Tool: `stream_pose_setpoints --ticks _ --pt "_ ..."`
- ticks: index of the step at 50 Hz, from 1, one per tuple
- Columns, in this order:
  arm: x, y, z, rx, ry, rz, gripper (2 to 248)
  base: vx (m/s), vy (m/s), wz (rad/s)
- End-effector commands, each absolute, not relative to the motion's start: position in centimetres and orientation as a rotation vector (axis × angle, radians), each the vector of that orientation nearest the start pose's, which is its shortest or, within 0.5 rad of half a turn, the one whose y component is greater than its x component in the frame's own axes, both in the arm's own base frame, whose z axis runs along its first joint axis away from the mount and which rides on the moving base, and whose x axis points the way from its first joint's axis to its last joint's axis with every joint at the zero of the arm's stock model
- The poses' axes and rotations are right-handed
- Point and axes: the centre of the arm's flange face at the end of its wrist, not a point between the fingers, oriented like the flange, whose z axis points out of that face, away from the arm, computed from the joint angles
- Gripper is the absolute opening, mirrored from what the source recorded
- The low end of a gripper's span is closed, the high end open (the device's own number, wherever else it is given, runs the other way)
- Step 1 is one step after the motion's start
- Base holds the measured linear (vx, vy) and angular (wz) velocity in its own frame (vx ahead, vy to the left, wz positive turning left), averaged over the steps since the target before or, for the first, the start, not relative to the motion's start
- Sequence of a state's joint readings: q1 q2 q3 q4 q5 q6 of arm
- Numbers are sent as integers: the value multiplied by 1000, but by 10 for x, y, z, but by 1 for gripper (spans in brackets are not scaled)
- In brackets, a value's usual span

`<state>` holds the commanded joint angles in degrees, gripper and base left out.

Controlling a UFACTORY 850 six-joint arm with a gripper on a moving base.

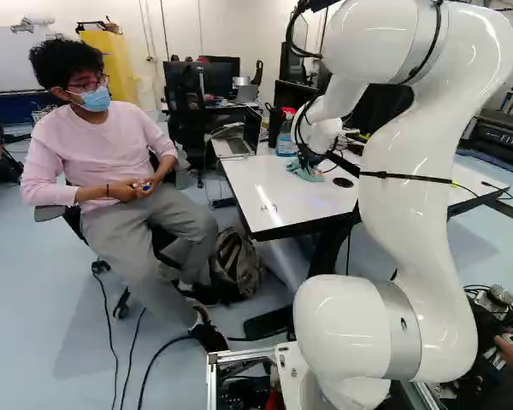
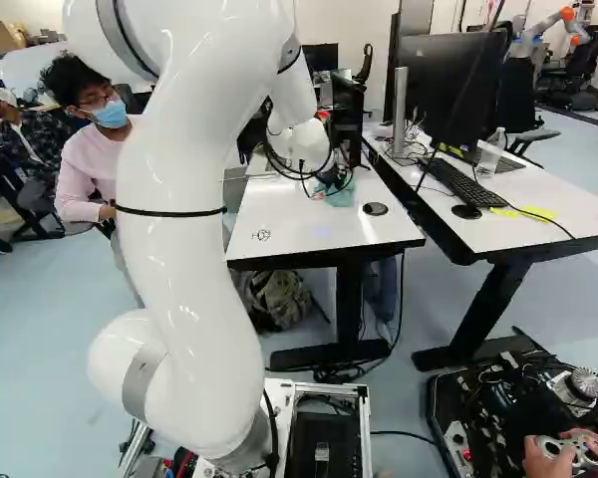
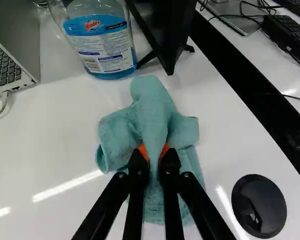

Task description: Clean the table with the green towel

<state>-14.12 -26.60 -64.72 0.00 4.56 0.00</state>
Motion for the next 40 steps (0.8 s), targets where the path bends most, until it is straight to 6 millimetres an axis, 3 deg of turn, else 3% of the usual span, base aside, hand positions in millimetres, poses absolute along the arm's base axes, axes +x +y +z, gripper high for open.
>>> stream_pose_setpoints --ticks 22,40 --pt "635 -160 400 -2976 369 -1211 39 0 0 0" --pt "657 -139 398 -2961 311 -1230 39 0 0 0"
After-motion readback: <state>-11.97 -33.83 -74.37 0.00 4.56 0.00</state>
